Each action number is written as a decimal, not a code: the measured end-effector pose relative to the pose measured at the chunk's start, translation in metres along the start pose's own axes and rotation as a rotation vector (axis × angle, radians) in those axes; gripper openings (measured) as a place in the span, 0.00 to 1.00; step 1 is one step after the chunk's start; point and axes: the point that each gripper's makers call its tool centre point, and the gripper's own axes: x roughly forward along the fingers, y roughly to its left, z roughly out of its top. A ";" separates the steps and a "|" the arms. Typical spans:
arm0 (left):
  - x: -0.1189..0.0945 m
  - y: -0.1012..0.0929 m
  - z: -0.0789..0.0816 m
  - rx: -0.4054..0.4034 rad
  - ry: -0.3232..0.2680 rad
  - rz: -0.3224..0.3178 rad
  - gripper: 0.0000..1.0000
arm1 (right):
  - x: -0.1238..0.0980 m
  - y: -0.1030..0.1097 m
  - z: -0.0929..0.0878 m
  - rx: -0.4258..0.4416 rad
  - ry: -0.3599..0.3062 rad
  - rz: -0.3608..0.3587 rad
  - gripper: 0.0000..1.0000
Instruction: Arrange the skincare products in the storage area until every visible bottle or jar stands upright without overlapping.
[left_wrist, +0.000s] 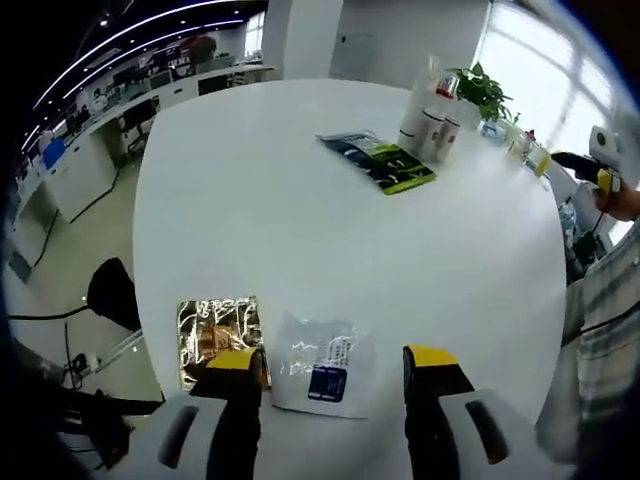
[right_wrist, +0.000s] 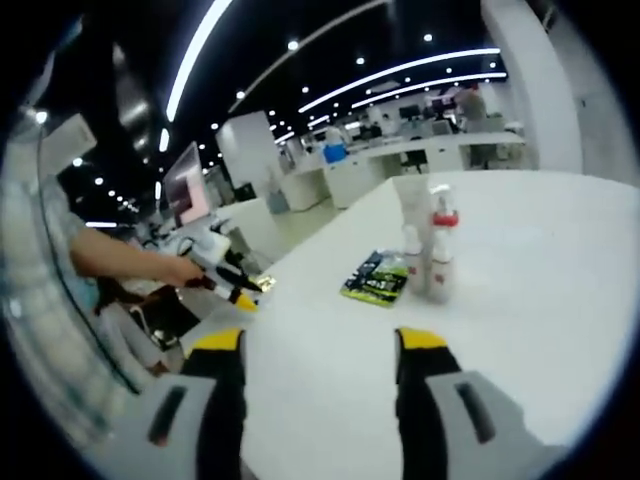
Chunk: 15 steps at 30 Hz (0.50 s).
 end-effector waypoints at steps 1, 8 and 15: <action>0.000 0.000 0.001 -0.007 0.000 0.001 0.58 | -0.001 -0.001 -0.001 -0.002 0.001 -0.001 0.58; -0.001 -0.015 0.005 0.139 0.006 -0.006 0.57 | -0.008 -0.007 -0.017 0.032 0.003 -0.015 0.57; 0.005 -0.005 -0.001 0.189 0.068 0.034 0.58 | -0.011 -0.009 -0.021 0.045 -0.006 -0.017 0.57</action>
